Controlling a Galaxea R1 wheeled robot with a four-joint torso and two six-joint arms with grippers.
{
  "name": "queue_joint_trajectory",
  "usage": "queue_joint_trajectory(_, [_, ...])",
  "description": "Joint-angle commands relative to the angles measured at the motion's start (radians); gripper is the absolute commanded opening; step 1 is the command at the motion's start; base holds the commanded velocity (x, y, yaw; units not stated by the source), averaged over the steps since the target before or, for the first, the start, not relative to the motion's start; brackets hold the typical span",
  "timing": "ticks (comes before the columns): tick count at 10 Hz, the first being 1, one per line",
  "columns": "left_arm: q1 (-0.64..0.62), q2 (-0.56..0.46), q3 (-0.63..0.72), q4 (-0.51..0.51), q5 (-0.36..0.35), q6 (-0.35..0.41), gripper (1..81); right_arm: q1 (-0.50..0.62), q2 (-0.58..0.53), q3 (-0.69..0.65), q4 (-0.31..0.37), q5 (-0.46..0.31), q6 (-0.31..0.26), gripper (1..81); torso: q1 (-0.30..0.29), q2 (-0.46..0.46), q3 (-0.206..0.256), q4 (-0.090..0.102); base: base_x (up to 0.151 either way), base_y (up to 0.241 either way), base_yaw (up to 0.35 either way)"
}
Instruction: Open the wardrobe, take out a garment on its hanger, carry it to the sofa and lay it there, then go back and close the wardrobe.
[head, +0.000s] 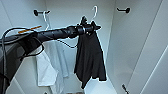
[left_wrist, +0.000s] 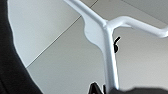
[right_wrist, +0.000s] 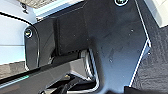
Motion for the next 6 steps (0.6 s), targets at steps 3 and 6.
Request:
queue_joint_trajectory(3, [-0.151, -0.022, 0.054, 0.047, -0.004, 0.021, 1.0, 0.039, 0.008, 0.015, 0.011, -0.066, 0.0, 81.1, 0.0, 0.0, -0.001, 0.0, 0.0, 0.0, 0.0])
queue_joint_trajectory(6, [-0.139, -0.019, 0.056, 0.048, -0.004, 0.021, 1.0, 0.039, 0.006, 0.013, 0.011, -0.064, 0.0, 81.1, 0.002, 0.001, -0.001, 0.0, -0.075, 0.0, 0.0])
